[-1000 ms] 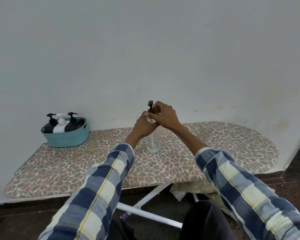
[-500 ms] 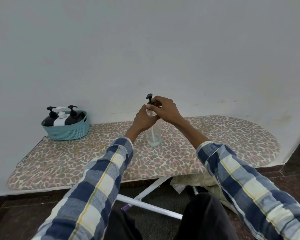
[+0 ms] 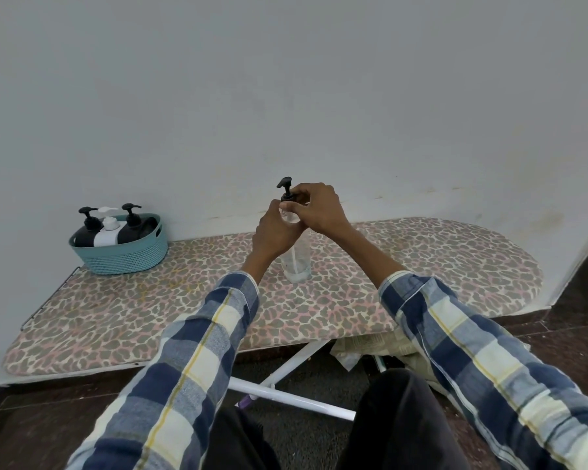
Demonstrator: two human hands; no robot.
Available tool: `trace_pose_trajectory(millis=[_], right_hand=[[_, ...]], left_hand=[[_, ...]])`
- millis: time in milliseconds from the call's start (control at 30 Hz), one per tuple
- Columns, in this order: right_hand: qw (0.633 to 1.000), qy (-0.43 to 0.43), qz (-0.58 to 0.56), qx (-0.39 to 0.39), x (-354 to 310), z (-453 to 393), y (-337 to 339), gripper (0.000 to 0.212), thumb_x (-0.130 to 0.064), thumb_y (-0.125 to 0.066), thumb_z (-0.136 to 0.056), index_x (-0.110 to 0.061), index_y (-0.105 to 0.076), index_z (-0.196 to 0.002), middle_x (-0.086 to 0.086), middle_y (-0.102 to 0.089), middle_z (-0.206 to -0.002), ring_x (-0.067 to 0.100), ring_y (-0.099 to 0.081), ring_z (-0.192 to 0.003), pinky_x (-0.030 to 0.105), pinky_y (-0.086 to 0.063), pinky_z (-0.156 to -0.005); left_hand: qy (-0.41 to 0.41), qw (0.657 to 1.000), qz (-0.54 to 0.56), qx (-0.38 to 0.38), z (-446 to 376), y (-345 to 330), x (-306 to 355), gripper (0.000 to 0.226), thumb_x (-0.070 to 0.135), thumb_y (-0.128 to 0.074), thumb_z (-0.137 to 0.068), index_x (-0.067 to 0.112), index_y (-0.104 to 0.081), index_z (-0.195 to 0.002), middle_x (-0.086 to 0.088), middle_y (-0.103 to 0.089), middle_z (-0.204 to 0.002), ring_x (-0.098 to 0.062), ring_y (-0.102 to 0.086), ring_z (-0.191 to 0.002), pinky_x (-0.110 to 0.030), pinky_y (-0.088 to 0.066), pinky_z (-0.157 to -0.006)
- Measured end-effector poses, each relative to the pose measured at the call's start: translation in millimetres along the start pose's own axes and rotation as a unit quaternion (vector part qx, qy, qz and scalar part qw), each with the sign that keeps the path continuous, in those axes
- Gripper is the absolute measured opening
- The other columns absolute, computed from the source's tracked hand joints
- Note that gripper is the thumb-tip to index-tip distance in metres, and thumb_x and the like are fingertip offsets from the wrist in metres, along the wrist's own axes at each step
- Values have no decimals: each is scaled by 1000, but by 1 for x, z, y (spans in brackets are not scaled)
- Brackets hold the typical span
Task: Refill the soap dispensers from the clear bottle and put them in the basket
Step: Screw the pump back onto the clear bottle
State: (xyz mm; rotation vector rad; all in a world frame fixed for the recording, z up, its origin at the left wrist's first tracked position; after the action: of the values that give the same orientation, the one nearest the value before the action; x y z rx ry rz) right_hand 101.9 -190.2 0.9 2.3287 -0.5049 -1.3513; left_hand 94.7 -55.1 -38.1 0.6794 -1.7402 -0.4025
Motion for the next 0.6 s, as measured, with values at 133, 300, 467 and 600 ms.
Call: trace_pose_trajectory(millis=[133,300,467,600], right_hand=[[998,23,-5,-64,7,-2,10,29,-34,-82,-91,-23,-79,-118,-10,-79,-113,6,-73,-110,36,-54,-102],[996,18,-18,-90,11,-6,15,28,-27,-79,-94,-19,-78,-121,-6,-77,-117,8,-72,-113,38,-54,-105],[999,7,-18,-27,15,-5,0,25,-26,-83,-89,-21,-82,-113,-4,-78,-110,10,-74,-106,44,-55,-102],[1000,-6,-16,-23,10,-5,-1,25,-26,-85,-87,-19,-83,-111,-2,-79,-109,11,-75,-105,44,-57,-101]], left_hand=[[-10,1000,25,-15,-2,1,-3,82,74,-73,-73,33,-57,-143,14,-66,-138,-15,-66,-125,-42,-55,-100],[-9,999,44,-24,-2,1,-1,83,70,-72,-73,34,-54,-146,12,-67,-140,-16,-65,-128,-43,-55,-103],[13,999,22,39,9,-5,4,63,56,-77,-87,23,-55,-135,4,-69,-118,-22,-69,-106,-41,-56,-84],[11,998,10,54,15,-7,6,61,53,-76,-91,21,-52,-136,4,-66,-116,-21,-66,-100,-38,-49,-77]])
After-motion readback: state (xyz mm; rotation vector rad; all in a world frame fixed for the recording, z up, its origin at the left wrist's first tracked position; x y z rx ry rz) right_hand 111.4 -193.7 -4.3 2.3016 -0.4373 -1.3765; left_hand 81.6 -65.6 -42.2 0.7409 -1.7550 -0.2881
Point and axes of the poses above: each hand's wrist, its own z-axis away from the middle knuckle, its own y-axis out of the back of the hand, x = y × z, the point moved 1 cm from there along -z, towards the middle knuckle
